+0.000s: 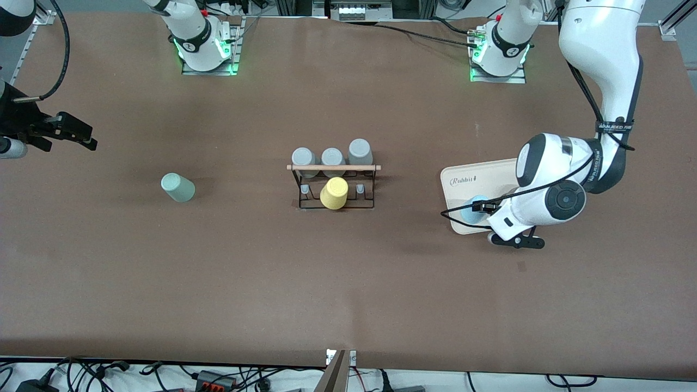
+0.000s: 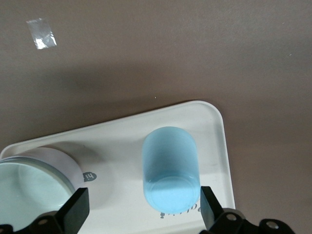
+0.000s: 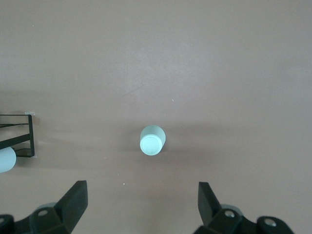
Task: Hang scattered cups on rack with three cups
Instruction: 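Move the left gripper over the light blue cup on the tray, then close the left gripper on the light blue cup and lift it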
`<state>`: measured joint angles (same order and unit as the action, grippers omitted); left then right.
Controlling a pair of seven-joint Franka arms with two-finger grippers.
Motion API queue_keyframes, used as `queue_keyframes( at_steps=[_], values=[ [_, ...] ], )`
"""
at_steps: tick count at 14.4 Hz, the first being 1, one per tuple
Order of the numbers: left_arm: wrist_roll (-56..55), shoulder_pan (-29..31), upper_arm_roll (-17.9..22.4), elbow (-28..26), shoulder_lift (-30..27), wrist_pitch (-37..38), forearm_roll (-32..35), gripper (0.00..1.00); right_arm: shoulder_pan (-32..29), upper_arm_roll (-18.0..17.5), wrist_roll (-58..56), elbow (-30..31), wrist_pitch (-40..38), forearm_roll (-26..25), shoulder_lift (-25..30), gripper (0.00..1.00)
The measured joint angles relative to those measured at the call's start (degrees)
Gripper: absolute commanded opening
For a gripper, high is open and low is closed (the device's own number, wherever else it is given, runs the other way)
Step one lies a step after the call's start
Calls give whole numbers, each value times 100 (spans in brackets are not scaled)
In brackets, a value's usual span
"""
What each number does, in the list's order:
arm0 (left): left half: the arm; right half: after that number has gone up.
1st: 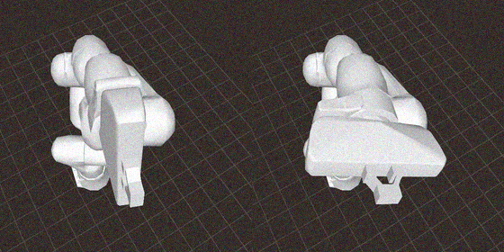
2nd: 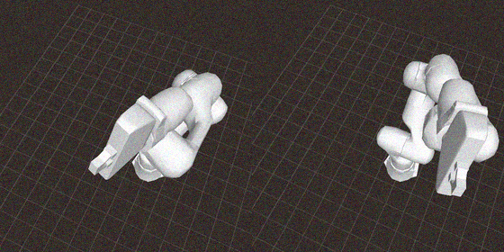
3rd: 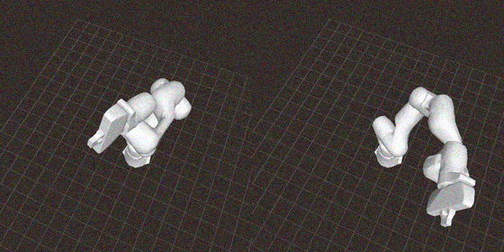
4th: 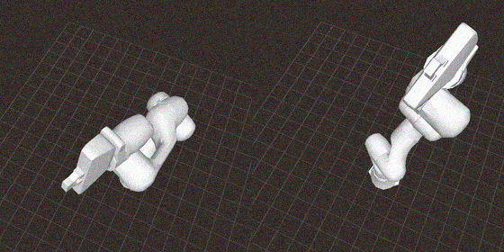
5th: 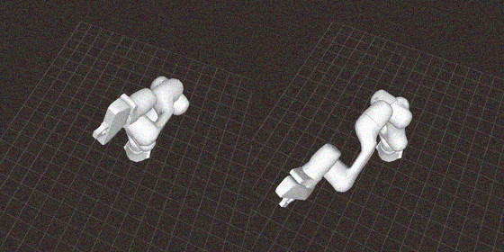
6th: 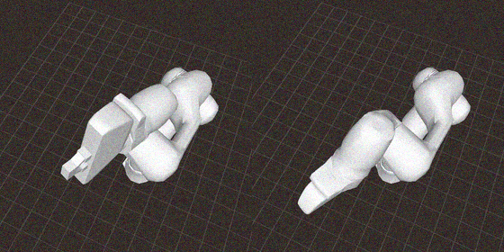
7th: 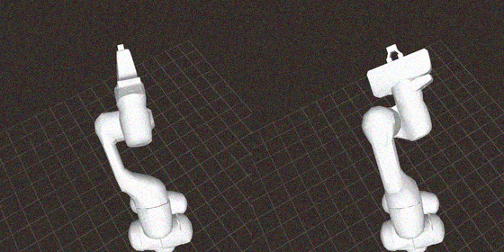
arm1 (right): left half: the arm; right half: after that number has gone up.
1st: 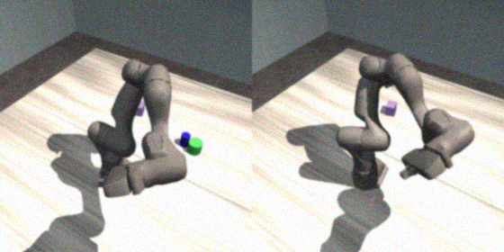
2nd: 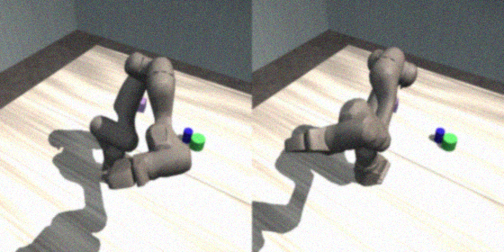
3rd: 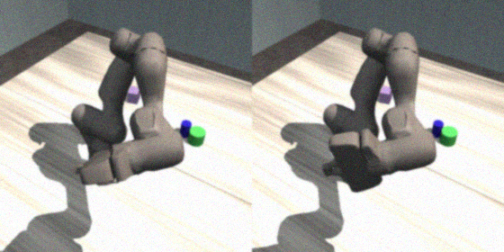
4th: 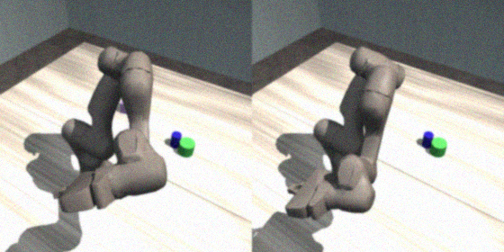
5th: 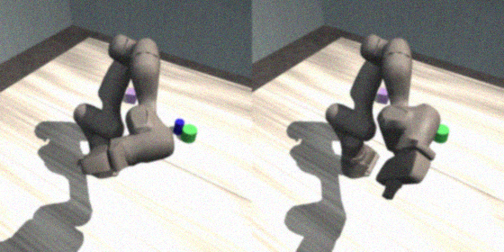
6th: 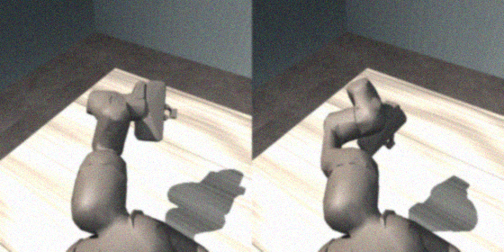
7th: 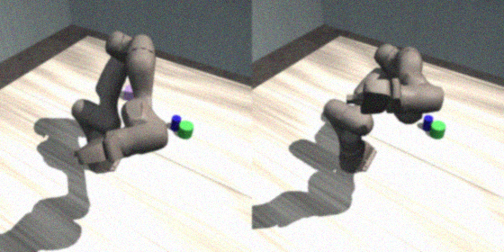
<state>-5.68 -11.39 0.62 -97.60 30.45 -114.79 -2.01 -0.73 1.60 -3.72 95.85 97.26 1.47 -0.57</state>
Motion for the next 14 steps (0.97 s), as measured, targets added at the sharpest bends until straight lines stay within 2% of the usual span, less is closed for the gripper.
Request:
queue_keyframes(
  at_steps=[4, 9, 13, 14],
  values=[
    [-272, -101, -13, -38, 190, -84, -11, 100, 0, 0, 0, 0, 11, 0, -4, 100],
    [-1177, -704, -32, -53, 297, -83, -4, 100, -1, 0, 0, 0, 28, -47, -20, 100],
    [-779, -367, 14, -141, 384, -277, 7, 100, -1, 0, 0, 1, 54, -102, -30, 100],
    [-692, -264, 15, -182, 413, -336, 7, 85, -1, 0, 0, 1, 59, -103, -32, 100]
  ],
)
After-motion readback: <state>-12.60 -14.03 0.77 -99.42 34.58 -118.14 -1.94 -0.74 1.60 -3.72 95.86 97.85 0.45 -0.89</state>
